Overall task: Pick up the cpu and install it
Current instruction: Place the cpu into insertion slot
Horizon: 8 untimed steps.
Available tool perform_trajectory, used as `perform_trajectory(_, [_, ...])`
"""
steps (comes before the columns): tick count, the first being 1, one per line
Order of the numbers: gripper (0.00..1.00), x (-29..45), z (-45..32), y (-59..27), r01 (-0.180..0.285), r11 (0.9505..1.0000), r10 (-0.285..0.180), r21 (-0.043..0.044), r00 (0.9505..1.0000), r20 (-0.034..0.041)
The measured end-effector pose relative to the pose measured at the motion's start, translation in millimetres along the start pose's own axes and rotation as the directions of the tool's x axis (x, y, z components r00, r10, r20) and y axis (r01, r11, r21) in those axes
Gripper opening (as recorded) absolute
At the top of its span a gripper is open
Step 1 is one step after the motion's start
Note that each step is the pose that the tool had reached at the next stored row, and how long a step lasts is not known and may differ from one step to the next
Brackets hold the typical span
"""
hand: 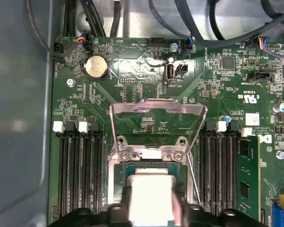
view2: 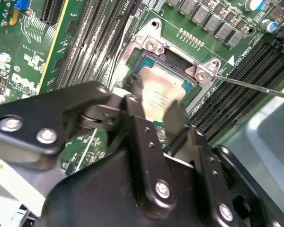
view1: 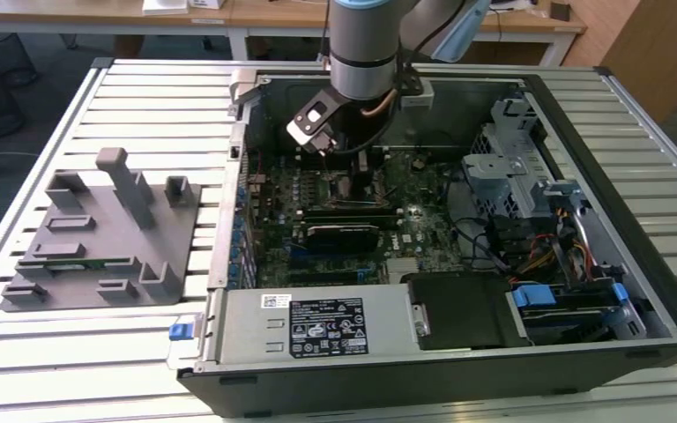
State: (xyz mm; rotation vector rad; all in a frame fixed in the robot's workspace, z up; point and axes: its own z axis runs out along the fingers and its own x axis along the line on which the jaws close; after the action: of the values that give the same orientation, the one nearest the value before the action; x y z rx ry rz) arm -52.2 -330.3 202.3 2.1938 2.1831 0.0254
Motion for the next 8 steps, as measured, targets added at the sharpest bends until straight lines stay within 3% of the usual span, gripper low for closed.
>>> perform_trajectory(4, [0.3, 0.1, -3.8, 0.2, 0.0, 1.0, 0.0, 0.0005, 1.0, 0.0005])
perform_trajectory(5, [0.3, 0.2, -4.5, 0.2, 0.0, 1.0, 0.0, 0.0007, 1.0, 0.0011])
perform_trajectory(7, [0.18, 0.3, -6.0, 0.2, 0.0, 1.0, 0.0, 0.001, 1.0, 0.0026])
perform_trajectory(8, [0.18, 0.4, -6.7, 0.3, 0.0, 1.0, 0.0, 0.0011, 1.0, 0.0033])
